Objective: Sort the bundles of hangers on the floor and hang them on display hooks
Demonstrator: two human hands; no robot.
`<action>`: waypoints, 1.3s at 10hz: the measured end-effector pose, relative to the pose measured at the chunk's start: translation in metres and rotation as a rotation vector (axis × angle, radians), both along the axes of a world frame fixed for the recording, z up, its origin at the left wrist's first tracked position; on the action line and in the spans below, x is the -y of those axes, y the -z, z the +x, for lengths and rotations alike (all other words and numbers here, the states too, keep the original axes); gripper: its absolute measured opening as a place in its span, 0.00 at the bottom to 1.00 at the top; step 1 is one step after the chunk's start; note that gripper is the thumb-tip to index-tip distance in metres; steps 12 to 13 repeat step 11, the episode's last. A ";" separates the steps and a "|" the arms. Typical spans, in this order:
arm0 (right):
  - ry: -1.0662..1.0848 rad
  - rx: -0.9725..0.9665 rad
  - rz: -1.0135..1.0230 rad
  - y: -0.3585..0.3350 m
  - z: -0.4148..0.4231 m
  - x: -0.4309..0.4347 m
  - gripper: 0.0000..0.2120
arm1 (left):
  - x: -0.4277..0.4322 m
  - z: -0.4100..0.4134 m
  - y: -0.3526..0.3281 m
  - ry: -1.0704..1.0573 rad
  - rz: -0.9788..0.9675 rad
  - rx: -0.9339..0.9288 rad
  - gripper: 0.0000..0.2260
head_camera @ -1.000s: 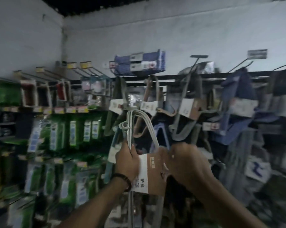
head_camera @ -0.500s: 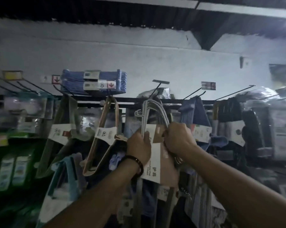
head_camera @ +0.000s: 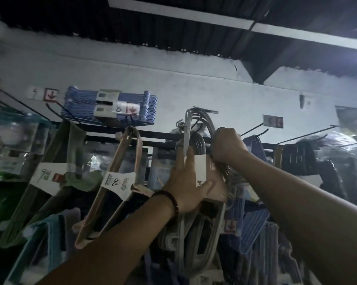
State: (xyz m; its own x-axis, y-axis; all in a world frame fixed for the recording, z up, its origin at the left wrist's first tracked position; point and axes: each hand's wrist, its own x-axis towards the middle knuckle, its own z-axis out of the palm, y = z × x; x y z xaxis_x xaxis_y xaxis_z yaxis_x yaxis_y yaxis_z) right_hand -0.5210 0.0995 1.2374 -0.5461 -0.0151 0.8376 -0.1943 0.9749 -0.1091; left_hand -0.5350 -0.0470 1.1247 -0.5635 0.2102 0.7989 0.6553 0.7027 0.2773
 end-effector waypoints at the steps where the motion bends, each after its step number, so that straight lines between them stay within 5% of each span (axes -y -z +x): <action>1: -0.020 -0.069 -0.042 -0.006 -0.021 -0.004 0.05 | 0.001 -0.023 -0.010 -0.029 0.020 -0.047 0.48; 2: -0.003 -0.065 -0.035 -0.001 -0.042 -0.008 0.14 | 0.001 -0.043 -0.011 -0.063 -0.025 -0.054 0.48; 5: -0.153 -0.075 -0.092 0.007 -0.084 0.003 0.12 | 0.010 -0.066 -0.024 -0.235 -0.101 -0.017 0.45; 7: -0.093 0.196 0.022 0.032 -0.121 -0.007 0.13 | 0.010 -0.089 -0.012 -0.359 -0.283 0.151 0.49; 9: -0.072 0.250 0.114 0.027 -0.117 -0.024 0.16 | -0.001 -0.091 -0.013 -0.409 -0.288 0.182 0.47; 10: -0.060 0.299 0.137 0.040 -0.114 -0.030 0.16 | 0.003 -0.078 -0.008 -0.367 -0.273 0.183 0.43; 11: -0.070 0.236 0.123 0.044 -0.095 -0.034 0.11 | 0.011 -0.060 -0.012 -0.309 -0.151 0.075 0.26; 13: -0.070 0.236 0.123 0.044 -0.095 -0.034 0.11 | 0.011 -0.060 -0.012 -0.309 -0.151 0.075 0.26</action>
